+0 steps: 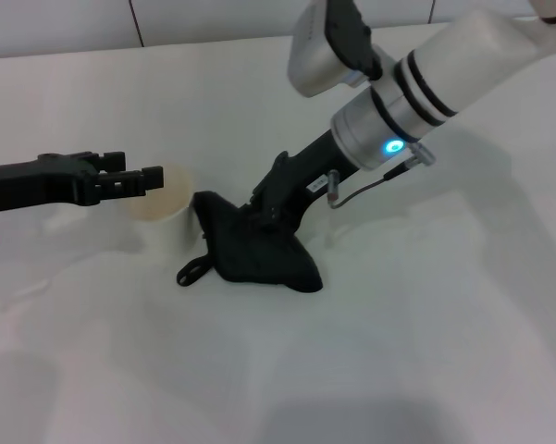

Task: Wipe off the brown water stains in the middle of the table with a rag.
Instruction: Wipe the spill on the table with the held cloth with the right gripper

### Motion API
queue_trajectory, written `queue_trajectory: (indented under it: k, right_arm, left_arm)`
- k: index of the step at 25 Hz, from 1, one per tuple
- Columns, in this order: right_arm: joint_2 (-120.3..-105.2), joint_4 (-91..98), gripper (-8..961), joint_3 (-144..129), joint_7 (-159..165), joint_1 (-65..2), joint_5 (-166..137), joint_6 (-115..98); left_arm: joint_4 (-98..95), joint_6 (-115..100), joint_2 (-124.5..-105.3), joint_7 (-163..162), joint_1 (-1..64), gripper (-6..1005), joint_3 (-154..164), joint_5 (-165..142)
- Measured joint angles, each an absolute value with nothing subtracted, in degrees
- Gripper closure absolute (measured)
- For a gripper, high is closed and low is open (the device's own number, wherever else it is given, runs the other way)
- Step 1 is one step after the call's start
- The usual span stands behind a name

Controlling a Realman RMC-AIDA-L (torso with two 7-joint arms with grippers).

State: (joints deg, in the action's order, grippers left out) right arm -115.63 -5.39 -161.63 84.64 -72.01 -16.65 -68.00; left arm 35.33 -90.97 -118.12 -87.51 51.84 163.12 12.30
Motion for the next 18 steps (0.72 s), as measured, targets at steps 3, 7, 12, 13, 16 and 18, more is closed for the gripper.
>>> queue_trajectory:
  k: [3,7,12,13,16,18]
  right_arm:
    - [-115.66,-3.46,833,-161.63,84.33,-72.42,-16.79,-66.29]
    - [-115.67,-0.7,833,-161.63,84.11,-72.64,-16.96,-62.19]
    - [-115.71,0.78,833,-161.63,84.64,-72.67,-18.62,-57.52]
    - [-115.72,0.75,833,-161.63,85.13,-72.66,-18.93,-56.64]
    - [-115.63,0.39,833,-161.63,85.97,-72.25,-19.29,-54.74]
    - [-115.44,0.13,833,-161.61,86.16,-71.83,-19.31,-53.77]
  left_arm:
    - [35.33,-90.97,-118.16,-87.49,51.83,123,163.12,12.3]
    - [35.33,-90.97,-118.19,-87.43,51.88,123,163.12,12.3]
    - [35.33,-91.01,-118.21,-87.5,51.9,123,163.12,12.3]
    - [35.33,-91.03,-118.21,-87.53,51.91,123,163.12,12.3]
    - [35.33,-91.05,-118.21,-87.57,51.93,123,163.12,12.31]
    - [35.33,-91.06,-118.21,-87.58,51.94,123,163.12,12.3]
